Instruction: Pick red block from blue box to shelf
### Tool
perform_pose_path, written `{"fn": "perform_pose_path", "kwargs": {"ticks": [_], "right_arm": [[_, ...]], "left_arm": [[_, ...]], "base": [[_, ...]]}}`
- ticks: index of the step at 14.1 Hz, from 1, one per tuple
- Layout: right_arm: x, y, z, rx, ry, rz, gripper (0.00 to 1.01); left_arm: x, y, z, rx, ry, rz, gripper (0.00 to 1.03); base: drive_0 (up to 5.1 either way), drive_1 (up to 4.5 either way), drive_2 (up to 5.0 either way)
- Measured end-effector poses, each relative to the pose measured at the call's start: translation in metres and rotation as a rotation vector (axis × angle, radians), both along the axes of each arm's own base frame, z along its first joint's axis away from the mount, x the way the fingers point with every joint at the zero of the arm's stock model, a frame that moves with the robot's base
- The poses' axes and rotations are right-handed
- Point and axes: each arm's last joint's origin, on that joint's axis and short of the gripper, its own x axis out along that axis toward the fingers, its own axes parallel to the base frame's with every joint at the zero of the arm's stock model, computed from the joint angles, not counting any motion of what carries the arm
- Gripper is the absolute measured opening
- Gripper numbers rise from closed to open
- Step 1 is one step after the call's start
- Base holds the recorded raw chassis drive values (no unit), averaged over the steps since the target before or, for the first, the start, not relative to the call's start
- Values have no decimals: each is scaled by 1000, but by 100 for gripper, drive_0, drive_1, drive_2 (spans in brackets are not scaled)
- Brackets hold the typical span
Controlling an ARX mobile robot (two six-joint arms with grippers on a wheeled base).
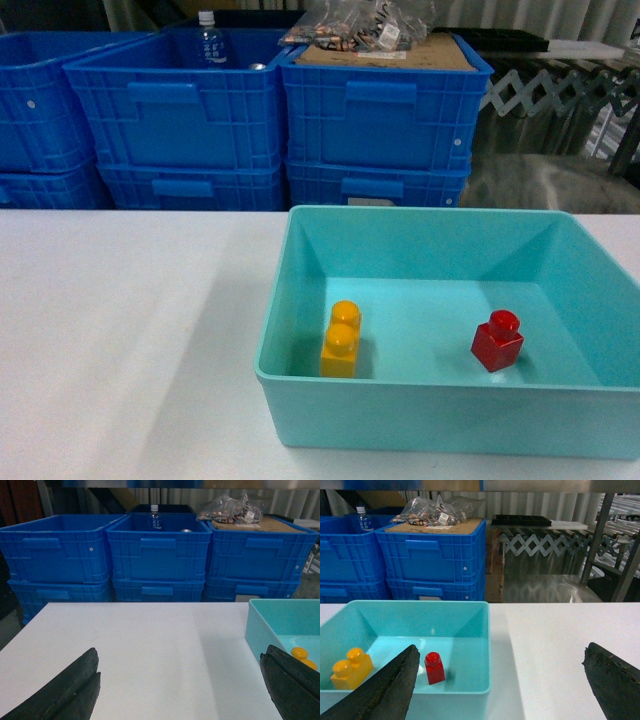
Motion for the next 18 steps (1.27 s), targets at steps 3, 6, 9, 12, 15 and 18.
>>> {"fn": "perform_pose_path", "kwargs": {"ticks": [3,6,9,12,15,18], "right_arm": [[0,0,0,0,0,0,98],[0,0,0,0,0,0,98],[0,0,0,0,0,0,98],[0,0,0,0,0,0,98],[0,0,0,0,0,0,98],[0,0,0,0,0,0,98]], "left_arm": [[0,0,0,0,0,0,98],[0,0,0,0,0,0,98],[0,0,0,0,0,0,98],[0,0,0,0,0,0,98],[0,0,0,0,0,0,98],[0,0,0,0,0,0,98]], "base": [[0,0,0],[0,0,0],[0,0,0],[0,0,0],[0,0,0],[0,0,0]]}}
